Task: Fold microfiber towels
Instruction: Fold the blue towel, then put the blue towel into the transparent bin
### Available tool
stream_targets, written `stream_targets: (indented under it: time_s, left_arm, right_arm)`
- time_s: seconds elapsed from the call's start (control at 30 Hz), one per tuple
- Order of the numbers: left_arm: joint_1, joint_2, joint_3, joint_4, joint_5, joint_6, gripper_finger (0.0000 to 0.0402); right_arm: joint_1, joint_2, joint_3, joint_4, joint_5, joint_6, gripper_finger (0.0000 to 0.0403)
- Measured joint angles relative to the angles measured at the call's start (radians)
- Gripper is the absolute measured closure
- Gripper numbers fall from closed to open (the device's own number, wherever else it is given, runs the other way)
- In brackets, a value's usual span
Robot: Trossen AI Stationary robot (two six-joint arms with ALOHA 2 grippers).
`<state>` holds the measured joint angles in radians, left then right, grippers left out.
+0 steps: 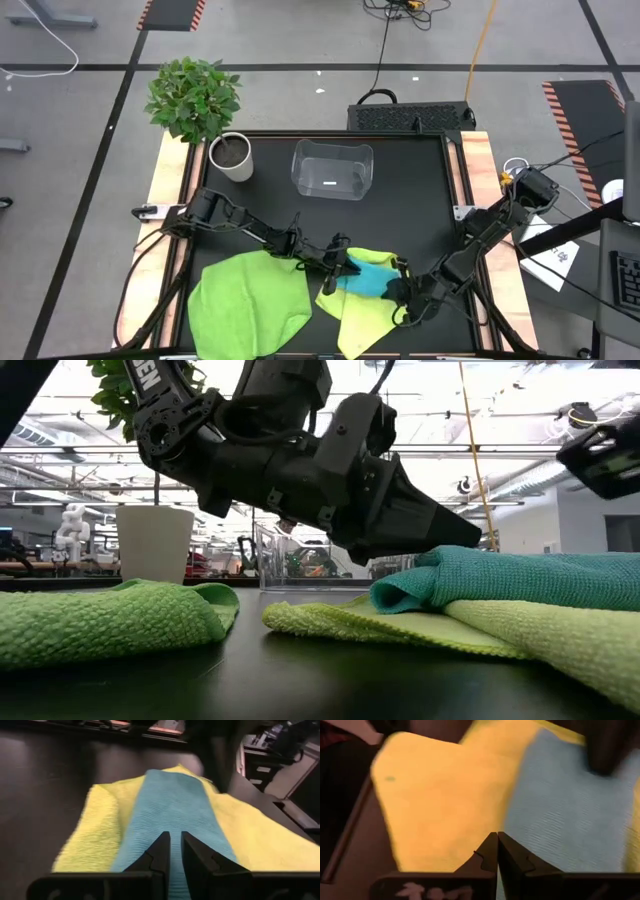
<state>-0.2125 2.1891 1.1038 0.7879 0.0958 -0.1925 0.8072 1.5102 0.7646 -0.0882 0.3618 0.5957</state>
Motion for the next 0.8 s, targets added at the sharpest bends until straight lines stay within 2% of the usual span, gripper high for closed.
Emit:
stream_targets:
  time_s: [0.23, 0.4, 0.47, 0.63, 0.7, 0.8]
  left_arm:
    - [0.017, 0.000, 0.000, 0.005, 0.008, 0.007, 0.0355]
    - [-0.030, -0.005, 0.000, -0.013, 0.017, 0.211, 0.0355]
    - [-0.061, -0.013, 0.000, -0.019, -0.022, 0.291, 0.0355]
    - [-0.120, -0.072, 0.002, -0.070, -0.077, 0.321, 0.0355]
    - [-0.140, -0.111, 0.002, -0.123, -0.103, 0.335, 0.0355]
    - [-0.178, -0.158, -0.001, -0.164, -0.180, 0.379, 0.0355]
  right_arm:
    - [0.043, 0.020, 0.061, 0.001, -0.004, -0.023, 0.0403]
    - [0.080, 0.020, 0.061, -0.025, 0.001, 0.049, 0.0403]
    - [0.094, 0.020, 0.051, -0.019, 0.001, 0.065, 0.0403]
    - [0.129, 0.020, 0.000, -0.005, 0.008, 0.162, 0.0403]
    - [0.154, 0.020, -0.031, 0.011, 0.051, 0.187, 0.0403]
    - [0.213, 0.020, -0.082, 0.045, 0.225, 0.208, 0.0403]
